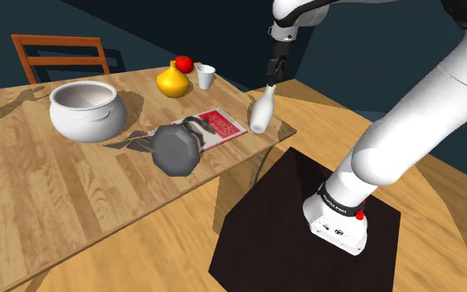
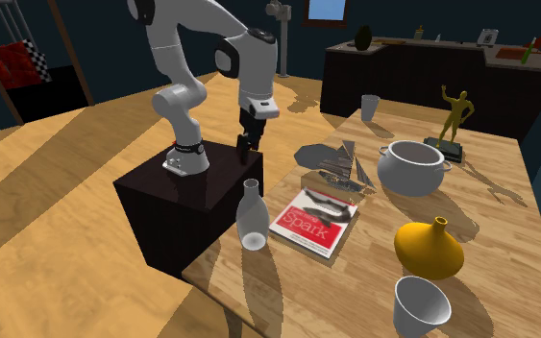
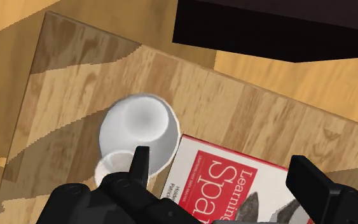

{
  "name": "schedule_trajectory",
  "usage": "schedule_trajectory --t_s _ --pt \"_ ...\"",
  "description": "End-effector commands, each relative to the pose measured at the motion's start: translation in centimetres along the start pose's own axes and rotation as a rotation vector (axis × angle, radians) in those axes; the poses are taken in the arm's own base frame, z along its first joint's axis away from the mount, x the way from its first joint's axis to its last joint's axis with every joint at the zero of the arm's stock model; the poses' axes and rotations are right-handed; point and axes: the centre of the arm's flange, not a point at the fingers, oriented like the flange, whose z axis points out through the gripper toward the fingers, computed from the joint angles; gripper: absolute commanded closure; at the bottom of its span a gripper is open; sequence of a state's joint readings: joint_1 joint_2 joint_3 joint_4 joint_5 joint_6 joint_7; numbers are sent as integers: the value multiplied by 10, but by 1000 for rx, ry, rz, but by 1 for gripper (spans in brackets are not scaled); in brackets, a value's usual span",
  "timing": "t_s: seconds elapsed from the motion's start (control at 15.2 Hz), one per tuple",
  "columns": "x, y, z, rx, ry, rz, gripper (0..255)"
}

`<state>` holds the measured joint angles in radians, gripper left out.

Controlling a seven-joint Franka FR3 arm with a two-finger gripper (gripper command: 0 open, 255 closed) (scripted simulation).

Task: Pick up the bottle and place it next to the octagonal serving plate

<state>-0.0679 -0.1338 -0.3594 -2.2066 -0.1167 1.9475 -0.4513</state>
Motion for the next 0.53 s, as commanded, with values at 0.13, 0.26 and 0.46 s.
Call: schedule_trajectory --t_s 0.13,0.26,0.46 --pt "29 39 18 1 17 4 0" --pt "44 58 26 3 26 7 0" --pt "52 69 36 3 30 9 0"
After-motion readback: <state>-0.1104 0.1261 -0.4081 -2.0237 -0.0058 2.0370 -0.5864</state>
